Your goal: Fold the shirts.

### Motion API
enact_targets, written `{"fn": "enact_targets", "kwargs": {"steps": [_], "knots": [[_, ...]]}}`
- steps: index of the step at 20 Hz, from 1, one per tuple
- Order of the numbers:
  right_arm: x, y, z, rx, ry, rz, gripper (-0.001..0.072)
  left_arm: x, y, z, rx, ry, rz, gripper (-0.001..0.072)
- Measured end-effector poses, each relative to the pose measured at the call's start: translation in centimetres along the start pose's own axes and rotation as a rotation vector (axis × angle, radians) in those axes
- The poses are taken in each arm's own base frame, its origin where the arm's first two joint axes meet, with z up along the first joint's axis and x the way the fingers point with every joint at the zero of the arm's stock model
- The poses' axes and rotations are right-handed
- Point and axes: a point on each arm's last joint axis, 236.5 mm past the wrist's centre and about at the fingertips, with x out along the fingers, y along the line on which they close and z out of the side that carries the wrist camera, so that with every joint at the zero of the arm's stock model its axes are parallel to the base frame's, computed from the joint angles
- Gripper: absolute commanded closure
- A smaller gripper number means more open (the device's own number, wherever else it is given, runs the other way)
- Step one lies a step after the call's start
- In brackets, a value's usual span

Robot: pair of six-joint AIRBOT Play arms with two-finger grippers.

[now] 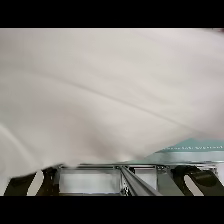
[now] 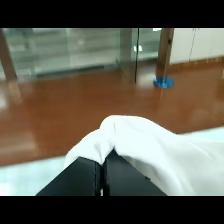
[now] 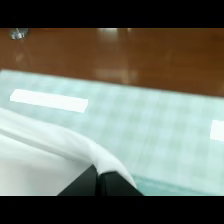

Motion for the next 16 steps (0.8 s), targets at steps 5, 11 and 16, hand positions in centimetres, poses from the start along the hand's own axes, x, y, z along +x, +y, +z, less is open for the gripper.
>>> {"fn": "enact_targets", "kwargs": {"steps": [5, 11, 16], "knots": [[9.7, -3.9, -5.8, 0.078, 0.23, -0.049, 0.0688, 9.1, 1.4, -9.8, -0.187, 0.25, -0.106, 0.0679], [25.9, -10.5, -10.0, 0.179, 0.336, -0.133, 0.0688, 22.1, 3.9, -22.1, -0.412, 0.443, -0.134, 0.0679], [38.3, -15.1, -12.2, 0.354, 0.379, -0.113, 0.0687, 30.8, 4.3, -29.8, -0.497, 0.507, -0.096, 0.0677]]}}
